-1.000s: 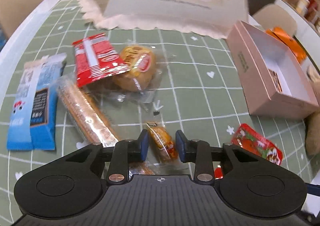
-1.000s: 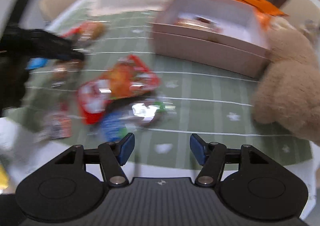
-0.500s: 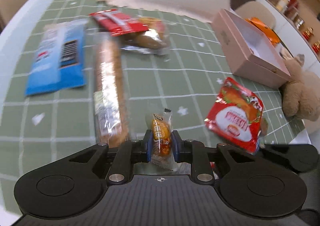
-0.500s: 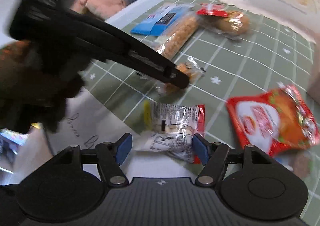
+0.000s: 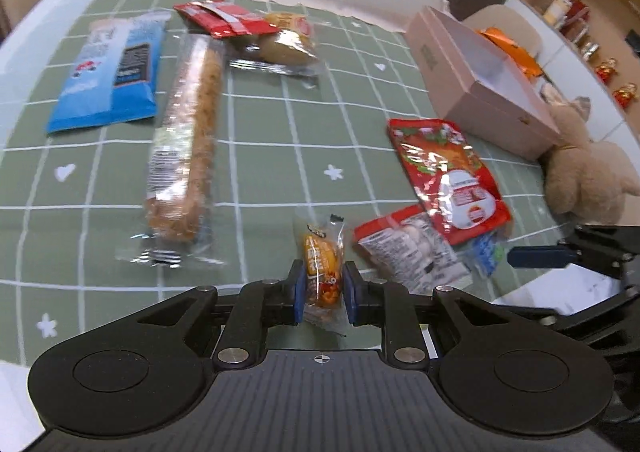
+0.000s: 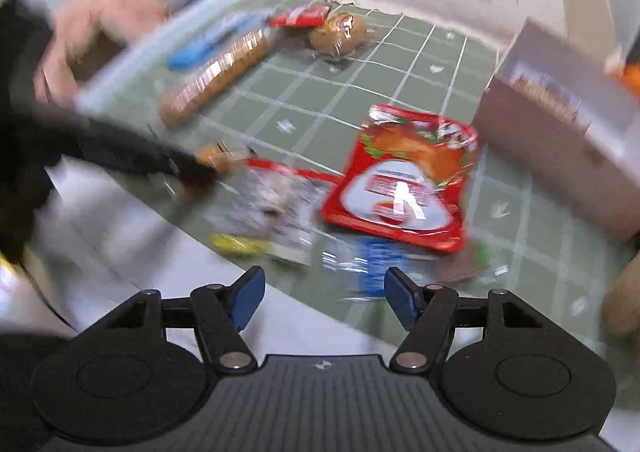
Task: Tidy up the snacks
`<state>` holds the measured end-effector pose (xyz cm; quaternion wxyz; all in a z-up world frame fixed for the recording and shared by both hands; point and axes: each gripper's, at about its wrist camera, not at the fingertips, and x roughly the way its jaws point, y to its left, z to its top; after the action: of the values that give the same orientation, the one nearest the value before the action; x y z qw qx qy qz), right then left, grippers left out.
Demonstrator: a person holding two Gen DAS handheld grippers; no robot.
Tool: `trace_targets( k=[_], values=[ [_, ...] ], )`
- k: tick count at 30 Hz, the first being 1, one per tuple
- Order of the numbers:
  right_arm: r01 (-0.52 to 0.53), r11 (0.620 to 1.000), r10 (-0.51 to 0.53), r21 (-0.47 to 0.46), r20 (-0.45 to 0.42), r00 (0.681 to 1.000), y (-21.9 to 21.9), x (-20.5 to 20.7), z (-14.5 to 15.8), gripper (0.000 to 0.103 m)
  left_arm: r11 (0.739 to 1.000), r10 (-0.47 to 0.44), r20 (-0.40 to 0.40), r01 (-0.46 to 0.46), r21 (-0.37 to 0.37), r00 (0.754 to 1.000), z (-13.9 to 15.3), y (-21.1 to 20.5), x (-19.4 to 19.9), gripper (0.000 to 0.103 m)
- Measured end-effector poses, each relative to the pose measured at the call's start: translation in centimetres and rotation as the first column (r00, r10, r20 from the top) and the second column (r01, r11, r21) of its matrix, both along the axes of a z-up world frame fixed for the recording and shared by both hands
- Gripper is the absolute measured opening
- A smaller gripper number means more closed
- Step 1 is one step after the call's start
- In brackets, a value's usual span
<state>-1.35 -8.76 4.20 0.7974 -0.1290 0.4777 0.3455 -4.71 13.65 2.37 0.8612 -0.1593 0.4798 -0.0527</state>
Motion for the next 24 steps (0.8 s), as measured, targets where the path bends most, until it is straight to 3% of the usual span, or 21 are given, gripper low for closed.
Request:
trace_targets(
  k=[4, 8, 10, 12, 13, 18, 22, 24],
  values=[
    [0.088, 0.993, -0.083, 0.084, -0.066, 0.994, 2.2, 1.5, -0.2, 0.067, 0.999, 0.047, -0.009, -0.047, 0.01, 0.999, 0.2, 0.7, -1.1, 0.024],
    [0.117, 0.993, -0.116, 0.007, -0.043, 0.992, 5.7, 3.0, -2.2, 0.067, 0.998, 0.058, -0.018, -0.057, 0.016, 0.998, 0.6, 1.4, -2.1, 0.024],
    [0.104, 0.995, -0.104, 0.006, -0.031, 0.994, 6.4, 2.9, -2.2, 0.068, 0.998, 0.057, -0.025, -0.056, 0.016, 0.998, 0.7, 1.4, -2.4, 0.024],
    [0.048, 0.999, -0.048, 0.0, -0.032, 0.998, 6.8, 2.5, -2.1, 0.055, 0.999, 0.044, -0.025, -0.044, 0.019, 0.999, 0.9, 1.1, -2.7, 0.023],
    [0.014, 1.0, -0.014, -0.006, -0.031, 0.999, 6.7, 2.0, -2.0, 0.055, 0.999, 0.035, -0.024, -0.035, 0.021, 0.999, 1.1, 0.9, -2.6, 0.023],
    [-0.033, 0.999, 0.033, 0.006, -0.031, 0.999, 4.0, 0.7, -1.1, 0.05, 0.999, -0.026, -0.004, 0.026, 0.026, 1.0, 2.4, -0.7, -1.9, 0.023],
    [0.051, 0.997, -0.051, 0.052, -0.003, 0.999, -0.6, 0.7, 1.5, 0.05, 0.996, -0.085, 0.048, 0.085, 0.019, 0.995, 4.5, -2.4, -0.7, 0.023],
    [0.114, 0.991, -0.115, 0.064, 0.027, 0.993, -3.4, 1.0, 3.1, 0.05, 0.993, -0.112, 0.079, 0.114, -0.021, 0.991, 5.8, -3.3, 0.3, 0.023]
  ],
)
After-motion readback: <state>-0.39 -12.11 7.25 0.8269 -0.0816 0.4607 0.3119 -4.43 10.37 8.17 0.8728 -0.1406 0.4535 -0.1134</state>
